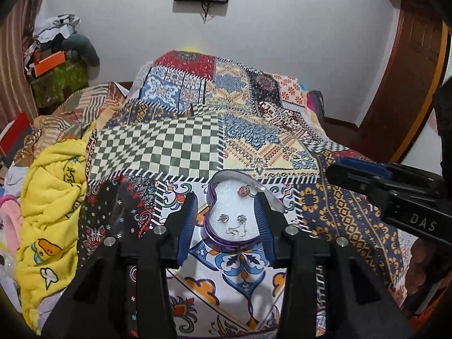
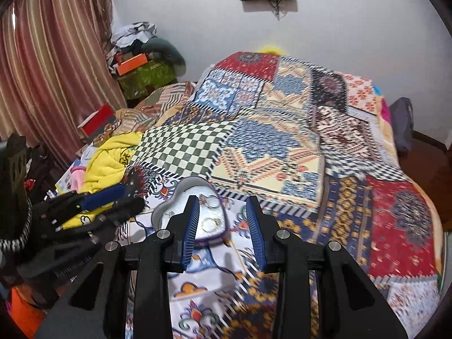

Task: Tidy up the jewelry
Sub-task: 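Move the left gripper to the red beaded bracelet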

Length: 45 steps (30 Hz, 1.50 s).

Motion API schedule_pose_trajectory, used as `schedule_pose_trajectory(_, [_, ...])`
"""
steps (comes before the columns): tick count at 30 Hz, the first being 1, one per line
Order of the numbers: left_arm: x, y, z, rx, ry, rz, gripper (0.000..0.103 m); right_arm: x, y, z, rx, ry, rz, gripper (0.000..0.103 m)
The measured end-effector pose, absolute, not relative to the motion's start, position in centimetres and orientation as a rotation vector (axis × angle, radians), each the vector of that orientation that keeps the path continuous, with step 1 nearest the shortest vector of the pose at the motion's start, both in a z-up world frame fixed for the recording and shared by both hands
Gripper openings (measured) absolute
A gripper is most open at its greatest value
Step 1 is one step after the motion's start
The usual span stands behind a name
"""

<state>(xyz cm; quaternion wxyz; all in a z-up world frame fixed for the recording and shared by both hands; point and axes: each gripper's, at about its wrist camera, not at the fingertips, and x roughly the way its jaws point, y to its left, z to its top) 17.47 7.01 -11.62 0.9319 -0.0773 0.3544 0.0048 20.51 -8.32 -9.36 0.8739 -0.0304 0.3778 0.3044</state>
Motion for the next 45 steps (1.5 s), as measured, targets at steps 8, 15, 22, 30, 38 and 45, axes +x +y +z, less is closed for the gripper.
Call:
schedule_pose_trajectory(8, [15.4, 4.4, -9.8, -0.098, 0.711, -0.032, 0.041, 18.9, -11.8, -9.2, -0.101, 0.790, 0.548, 0.031])
schedule_pose_trajectory(15, [14.9, 1.9, -10.6, -0.082, 0.760, -0.085, 0.041, 17.4, -15.4, -10.8, -0.110, 0.841, 0.468, 0.031])
schedule_pose_trajectory(22, [14.5, -0.2, -13.1, -0.070, 0.831, -0.121, 0.041, 16.1, -18.4, -13.0, -0.073, 0.917, 0.430, 0.031])
schedule_pose_trajectory(30, [14.8, -2.7, -15.9, -0.041, 0.909, -0.184, 0.041, 15.1, -19.8, -14.1, -0.051, 0.950, 0.422, 0.031])
schedule_pose_trajectory(38, [16.7, -5.2, -18.6, -0.018, 0.973, -0.238, 0.040, 15.3, -20.2, -14.9, -0.016, 0.973, 0.427, 0.031])
schedule_pose_trajectory(45, [18.2, -6.7, -20.1, 0.001, 0.997, -0.258, 0.022, 15.8, -20.4, -15.5, 0.000, 0.984, 0.434, 0.031])
